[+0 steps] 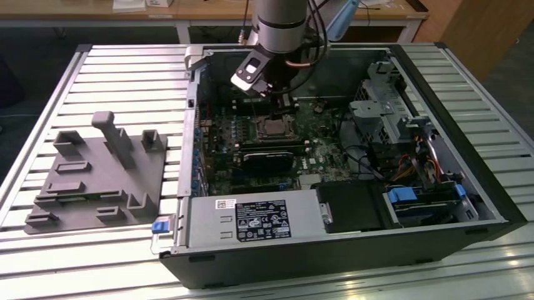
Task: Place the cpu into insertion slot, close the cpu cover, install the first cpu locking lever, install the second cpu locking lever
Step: 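Close the cpu cover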
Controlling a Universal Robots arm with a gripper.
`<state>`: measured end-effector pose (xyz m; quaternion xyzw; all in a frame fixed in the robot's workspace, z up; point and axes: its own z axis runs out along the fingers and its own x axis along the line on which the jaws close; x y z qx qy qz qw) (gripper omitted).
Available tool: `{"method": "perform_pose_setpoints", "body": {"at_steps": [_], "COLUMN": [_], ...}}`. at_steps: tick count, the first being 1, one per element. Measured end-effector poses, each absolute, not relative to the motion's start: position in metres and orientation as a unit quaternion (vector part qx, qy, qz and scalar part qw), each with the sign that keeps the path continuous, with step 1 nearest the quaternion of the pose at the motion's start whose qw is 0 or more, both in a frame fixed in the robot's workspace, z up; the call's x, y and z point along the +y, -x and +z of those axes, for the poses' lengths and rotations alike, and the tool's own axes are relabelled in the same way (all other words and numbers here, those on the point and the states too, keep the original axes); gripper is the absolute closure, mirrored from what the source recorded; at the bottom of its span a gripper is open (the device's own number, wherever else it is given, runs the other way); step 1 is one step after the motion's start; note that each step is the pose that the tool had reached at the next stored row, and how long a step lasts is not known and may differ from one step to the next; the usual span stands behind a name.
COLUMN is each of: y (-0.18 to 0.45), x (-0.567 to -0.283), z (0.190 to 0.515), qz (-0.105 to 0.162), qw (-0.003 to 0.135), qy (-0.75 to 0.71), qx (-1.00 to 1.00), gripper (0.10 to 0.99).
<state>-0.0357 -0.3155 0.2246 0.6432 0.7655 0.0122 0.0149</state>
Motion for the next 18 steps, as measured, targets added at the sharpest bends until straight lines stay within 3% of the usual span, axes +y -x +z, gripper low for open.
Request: {"method": "perform_pose_setpoints", "body": {"at_steps": [18], "y": [0.0357], "x": [-0.3156], "z": [0.2246], "qz": [0.010], "qw": [0.016], "qy": [-0.510], "qx": [0.860], "gripper": [0.980]}}
